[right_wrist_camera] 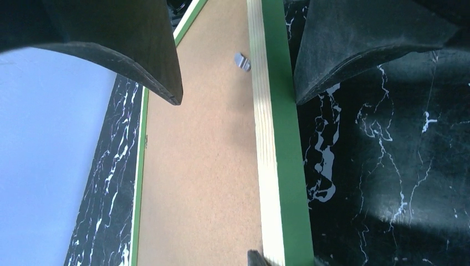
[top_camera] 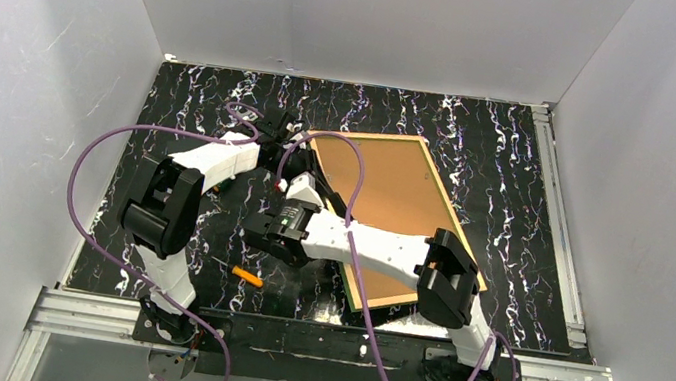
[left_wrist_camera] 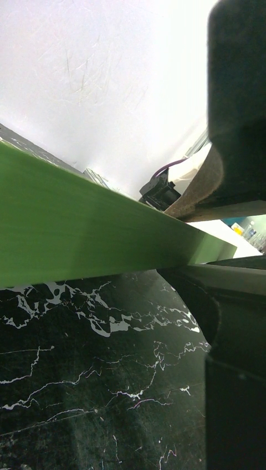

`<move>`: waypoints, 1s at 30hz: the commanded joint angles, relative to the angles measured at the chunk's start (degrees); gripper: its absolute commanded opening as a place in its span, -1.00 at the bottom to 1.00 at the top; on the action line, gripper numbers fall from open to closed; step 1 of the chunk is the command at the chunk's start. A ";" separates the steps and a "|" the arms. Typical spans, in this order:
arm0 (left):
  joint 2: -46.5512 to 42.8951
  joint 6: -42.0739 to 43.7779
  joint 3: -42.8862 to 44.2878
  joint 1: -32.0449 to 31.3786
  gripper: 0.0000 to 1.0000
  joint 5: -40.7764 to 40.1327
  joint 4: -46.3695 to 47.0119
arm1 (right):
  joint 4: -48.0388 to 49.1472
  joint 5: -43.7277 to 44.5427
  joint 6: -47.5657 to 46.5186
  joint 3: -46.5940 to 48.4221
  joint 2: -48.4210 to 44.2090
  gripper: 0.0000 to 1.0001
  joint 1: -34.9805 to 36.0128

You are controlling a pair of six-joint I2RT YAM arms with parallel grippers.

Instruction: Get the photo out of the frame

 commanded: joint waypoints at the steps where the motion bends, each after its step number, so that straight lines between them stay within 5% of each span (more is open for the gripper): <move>1: -3.63 -1.09 1.31 0.39 -1.00 3.92 -6.31 | 4.16 2.10 -3.78 -0.63 0.55 0.54 -1.45; 19: -3.97 -1.14 1.34 0.79 -1.00 4.08 -6.33 | 11.72 2.14 -7.60 -5.31 3.19 0.22 -4.33; 30: -3.26 -1.33 1.85 1.80 -1.00 4.93 -6.31 | 3.46 7.48 -3.17 -2.32 6.37 -0.02 -4.28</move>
